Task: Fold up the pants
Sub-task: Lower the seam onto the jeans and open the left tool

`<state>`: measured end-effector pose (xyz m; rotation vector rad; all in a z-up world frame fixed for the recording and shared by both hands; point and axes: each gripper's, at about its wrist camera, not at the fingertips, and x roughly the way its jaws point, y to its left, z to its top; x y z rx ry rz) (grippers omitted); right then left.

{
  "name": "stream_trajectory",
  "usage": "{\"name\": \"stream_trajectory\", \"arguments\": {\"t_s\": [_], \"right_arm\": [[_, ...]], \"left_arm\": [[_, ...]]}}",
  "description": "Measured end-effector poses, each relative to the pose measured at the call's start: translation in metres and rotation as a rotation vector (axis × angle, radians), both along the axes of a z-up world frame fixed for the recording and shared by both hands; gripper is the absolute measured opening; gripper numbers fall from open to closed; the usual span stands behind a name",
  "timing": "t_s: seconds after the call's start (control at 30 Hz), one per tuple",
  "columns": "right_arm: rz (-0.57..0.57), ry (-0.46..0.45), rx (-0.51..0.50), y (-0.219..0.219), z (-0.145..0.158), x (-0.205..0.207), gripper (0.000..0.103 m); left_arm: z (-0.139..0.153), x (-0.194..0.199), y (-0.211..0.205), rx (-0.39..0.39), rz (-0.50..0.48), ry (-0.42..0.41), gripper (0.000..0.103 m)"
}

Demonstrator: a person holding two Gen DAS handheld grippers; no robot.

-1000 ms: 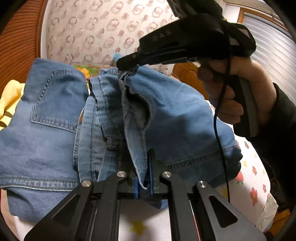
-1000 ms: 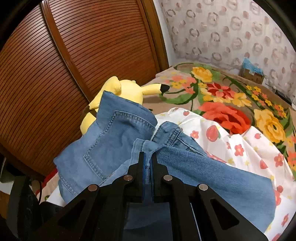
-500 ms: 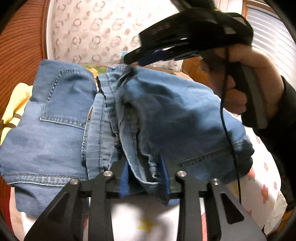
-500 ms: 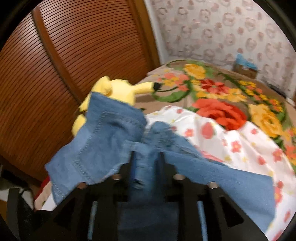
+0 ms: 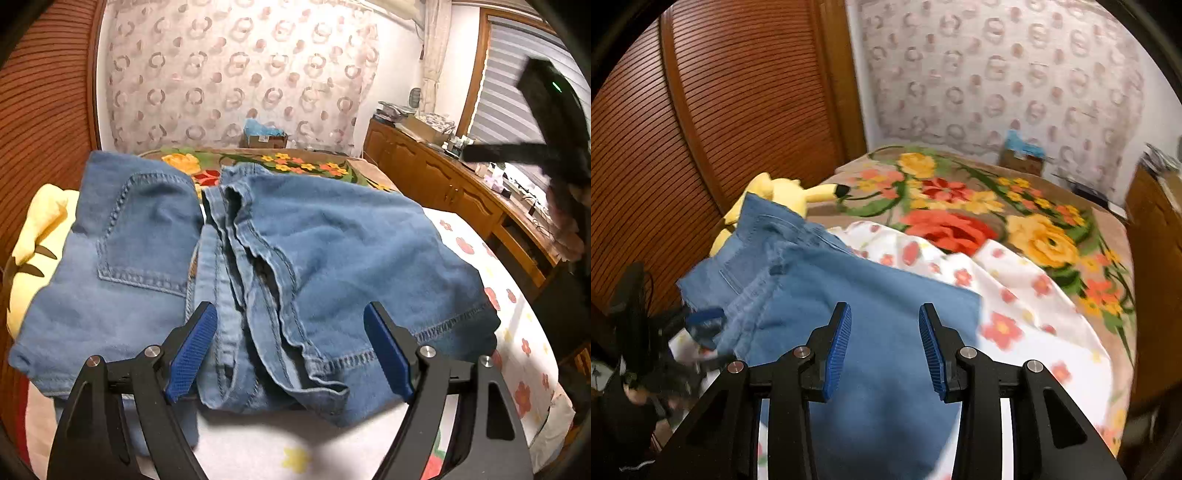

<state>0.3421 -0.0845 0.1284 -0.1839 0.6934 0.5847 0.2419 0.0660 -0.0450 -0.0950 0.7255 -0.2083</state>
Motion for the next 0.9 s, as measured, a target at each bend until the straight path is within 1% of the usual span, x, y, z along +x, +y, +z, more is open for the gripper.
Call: {"name": "stream_trajectory", "arguments": {"t_s": [0.07,0.23,0.37,0.43,0.5,0.63,0.77,0.83,0.9], "right_arm": [[-0.031,-0.006,0.003,-0.017,0.000,-0.014,0.040],[-0.077,-0.023,0.012,-0.039,0.005,-0.050,0.040],[-0.092,-0.008,0.005,-0.050,-0.005,-0.072,0.040],[-0.099,0.012,0.010,-0.051,-0.014,-0.075,0.040],[-0.105,0.038,0.014,-0.052,-0.022,-0.069,0.046],[-0.107,0.105,0.026,-0.047,-0.050,-0.057,0.052],[-0.102,0.178,0.040,-0.042,-0.077,-0.034,0.053],[-0.097,0.198,0.049,-0.047,-0.085,-0.023,0.053],[-0.098,0.212,0.060,-0.045,-0.091,-0.016,0.053]], "left_arm": [[0.001,0.003,0.003,0.014,0.010,-0.002,0.082],[0.001,0.009,0.014,0.024,0.042,0.007,0.082],[-0.001,0.013,0.017,0.043,0.055,0.010,0.082],[-0.002,0.013,0.018,0.048,0.061,0.018,0.082],[-0.005,0.015,0.019,0.059,0.065,0.027,0.082],[-0.015,0.021,0.024,0.073,0.080,0.061,0.082],[-0.026,0.025,0.026,0.091,0.082,0.091,0.082],[-0.030,0.024,0.024,0.125,0.075,0.088,0.082],[-0.031,0.022,0.024,0.128,0.069,0.082,0.082]]}}
